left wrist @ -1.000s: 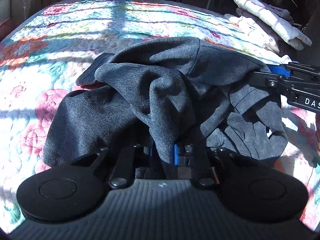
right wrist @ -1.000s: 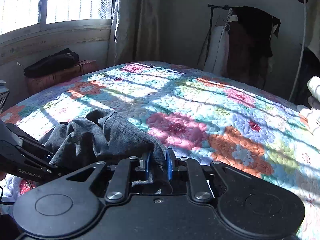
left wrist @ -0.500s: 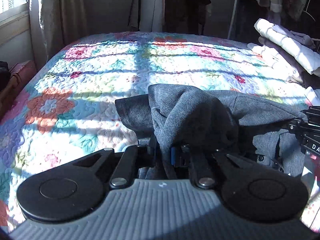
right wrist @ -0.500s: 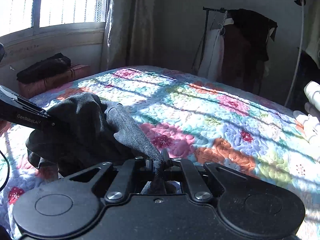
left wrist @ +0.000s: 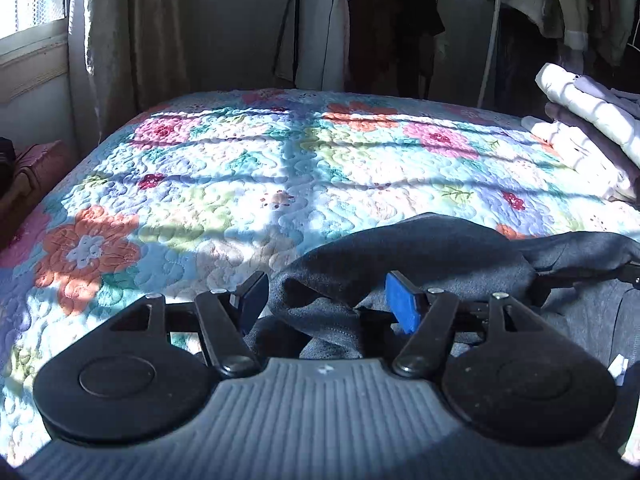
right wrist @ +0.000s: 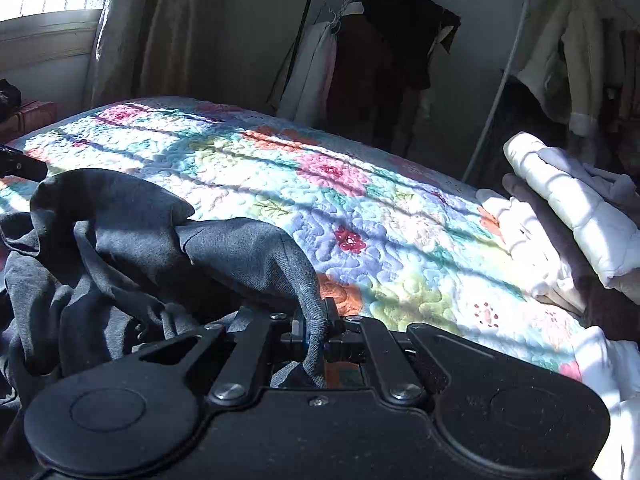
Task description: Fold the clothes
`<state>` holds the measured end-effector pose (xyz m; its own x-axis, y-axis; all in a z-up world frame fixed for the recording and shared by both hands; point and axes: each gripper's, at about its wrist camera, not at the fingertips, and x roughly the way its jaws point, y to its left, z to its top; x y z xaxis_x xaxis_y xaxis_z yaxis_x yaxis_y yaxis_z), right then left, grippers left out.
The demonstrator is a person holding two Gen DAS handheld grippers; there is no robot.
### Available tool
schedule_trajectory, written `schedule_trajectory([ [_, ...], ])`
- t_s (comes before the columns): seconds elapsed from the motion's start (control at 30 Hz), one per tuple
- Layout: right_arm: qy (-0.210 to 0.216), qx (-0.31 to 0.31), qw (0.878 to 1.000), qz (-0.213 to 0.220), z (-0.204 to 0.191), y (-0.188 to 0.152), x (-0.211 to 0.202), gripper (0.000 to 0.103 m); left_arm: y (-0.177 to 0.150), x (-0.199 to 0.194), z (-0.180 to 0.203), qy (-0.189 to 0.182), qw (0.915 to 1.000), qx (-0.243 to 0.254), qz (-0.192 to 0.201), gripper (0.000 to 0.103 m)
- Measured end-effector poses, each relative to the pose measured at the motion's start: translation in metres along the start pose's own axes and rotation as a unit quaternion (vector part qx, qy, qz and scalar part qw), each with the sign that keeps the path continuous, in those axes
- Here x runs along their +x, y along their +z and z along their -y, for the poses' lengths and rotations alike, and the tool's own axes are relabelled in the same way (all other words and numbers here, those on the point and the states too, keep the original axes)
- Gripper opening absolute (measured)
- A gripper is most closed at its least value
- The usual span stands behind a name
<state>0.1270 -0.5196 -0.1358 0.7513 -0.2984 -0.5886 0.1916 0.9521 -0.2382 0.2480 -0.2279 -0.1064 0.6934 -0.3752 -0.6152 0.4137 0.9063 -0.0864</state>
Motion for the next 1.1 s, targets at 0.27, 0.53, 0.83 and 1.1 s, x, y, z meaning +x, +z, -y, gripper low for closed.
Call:
schedule_trajectory([
  [0.27, 0.009, 0.028, 0.999, -0.032, 0.003, -0.031, -0.012, 0.006, -0.057, -0.015, -0.029, -0.052, 0.9951, -0.059, -0.059, 0.069],
  [0.53, -0.011, 0.005, 1.0, -0.016, 0.017, -0.033, -0.037, 0.006, -0.078, -0.046, -0.039, -0.072, 0.987, -0.121, -0.077, 0.069],
  [0.83, -0.08, 0.042, 0.995, -0.05, 0.022, -0.053, -0.034, 0.04, -0.093, -0.067, -0.043, -0.088, 0.9832, -0.139, -0.078, 0.069],
  [1.1, 0.05, 0.128, 0.99, -0.002, 0.014, -0.045, -0.094, 0.059, -0.088, -0.049, -0.034, -0.108, 0.9829, -0.116, -0.094, 0.069],
])
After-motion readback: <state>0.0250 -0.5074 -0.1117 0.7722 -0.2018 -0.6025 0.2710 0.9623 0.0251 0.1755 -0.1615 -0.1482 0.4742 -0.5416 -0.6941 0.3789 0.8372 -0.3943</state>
